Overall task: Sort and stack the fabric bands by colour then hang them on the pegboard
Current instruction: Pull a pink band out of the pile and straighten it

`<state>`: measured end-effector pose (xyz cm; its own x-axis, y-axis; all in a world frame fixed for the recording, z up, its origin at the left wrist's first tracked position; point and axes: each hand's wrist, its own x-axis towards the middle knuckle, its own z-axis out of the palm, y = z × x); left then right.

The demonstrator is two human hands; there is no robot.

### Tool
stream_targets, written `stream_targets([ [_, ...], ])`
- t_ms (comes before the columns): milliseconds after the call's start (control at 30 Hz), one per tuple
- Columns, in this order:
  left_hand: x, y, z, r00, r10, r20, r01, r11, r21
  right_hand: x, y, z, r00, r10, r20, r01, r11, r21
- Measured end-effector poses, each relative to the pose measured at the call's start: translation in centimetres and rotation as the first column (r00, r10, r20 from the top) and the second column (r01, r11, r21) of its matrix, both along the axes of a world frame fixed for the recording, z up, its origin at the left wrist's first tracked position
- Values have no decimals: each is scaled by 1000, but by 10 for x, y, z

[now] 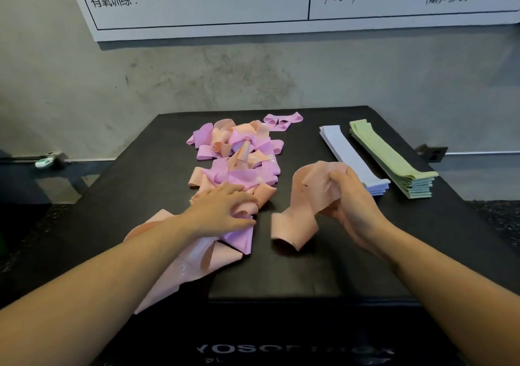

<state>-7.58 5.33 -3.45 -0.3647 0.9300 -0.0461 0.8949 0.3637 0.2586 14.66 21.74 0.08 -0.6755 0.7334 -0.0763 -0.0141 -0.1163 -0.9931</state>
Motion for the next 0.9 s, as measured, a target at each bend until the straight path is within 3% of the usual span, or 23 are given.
stream_targets([
  [67,16,3,12,999,16,39,-21,991,135,7,-4,9,1000,27,-12,-27,1000,-8],
  [133,41,7,28,979,-1,202,-57,957,284,14,-9,16,998,67,-22,-67,998,5],
  [200,65,13,40,881,-62,470,-105,941,321,21,-16,22,994,105,-4,-105,993,49],
  [267,83,20,45,818,-94,568,-109,943,313,27,-23,28,992,124,5,-125,990,65],
  [367,102,26,50,806,-151,572,-77,932,354,38,-33,37,987,160,-5,-160,985,61],
  [500,124,18,60,869,-154,470,-72,900,429,55,-44,48,985,174,9,-174,978,117],
  [733,160,-6,80,852,-144,503,-152,851,503,92,-60,68,974,198,114,-222,939,262],
  [900,189,-23,95,776,-113,621,-287,813,507,115,-71,82,986,162,36,-165,948,273],
])
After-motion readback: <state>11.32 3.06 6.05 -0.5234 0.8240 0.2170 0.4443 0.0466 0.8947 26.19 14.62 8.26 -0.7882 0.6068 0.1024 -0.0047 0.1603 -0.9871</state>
